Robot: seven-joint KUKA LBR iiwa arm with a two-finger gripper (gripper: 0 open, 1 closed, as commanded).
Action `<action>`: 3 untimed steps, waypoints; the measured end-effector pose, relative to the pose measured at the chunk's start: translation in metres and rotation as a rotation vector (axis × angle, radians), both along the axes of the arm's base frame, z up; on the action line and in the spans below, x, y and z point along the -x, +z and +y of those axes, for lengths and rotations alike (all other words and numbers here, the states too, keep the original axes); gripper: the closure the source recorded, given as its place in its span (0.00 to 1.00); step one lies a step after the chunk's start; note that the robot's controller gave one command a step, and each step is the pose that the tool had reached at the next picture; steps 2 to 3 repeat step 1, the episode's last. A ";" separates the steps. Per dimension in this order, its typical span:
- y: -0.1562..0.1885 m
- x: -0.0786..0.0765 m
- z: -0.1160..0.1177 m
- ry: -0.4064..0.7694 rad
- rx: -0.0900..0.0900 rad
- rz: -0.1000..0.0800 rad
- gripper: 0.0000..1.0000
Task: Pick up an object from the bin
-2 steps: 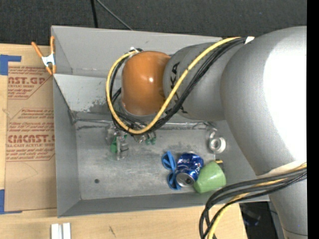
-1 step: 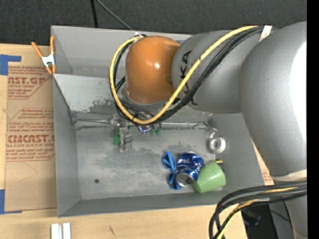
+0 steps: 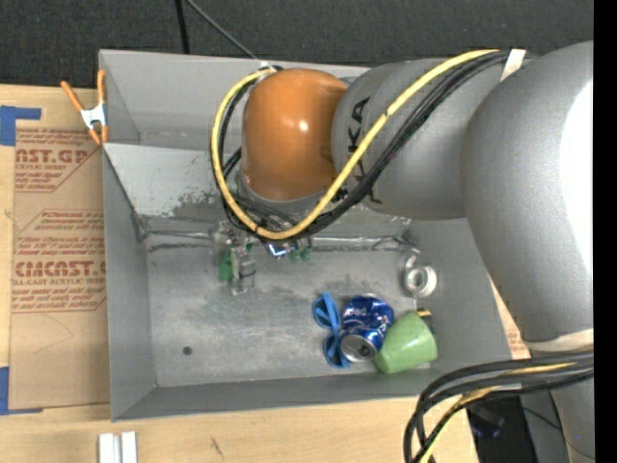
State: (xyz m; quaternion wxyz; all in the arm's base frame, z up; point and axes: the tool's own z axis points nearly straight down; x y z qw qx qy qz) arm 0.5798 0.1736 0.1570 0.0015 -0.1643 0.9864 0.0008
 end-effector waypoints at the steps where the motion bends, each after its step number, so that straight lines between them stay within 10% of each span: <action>1: 0.037 -0.001 0.001 0.000 0.000 -0.004 1.00; 3: 0.037 -0.001 0.001 0.000 0.000 -0.004 1.00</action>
Offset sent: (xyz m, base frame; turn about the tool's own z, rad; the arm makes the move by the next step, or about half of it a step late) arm -0.0001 0.0000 0.0344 0.0000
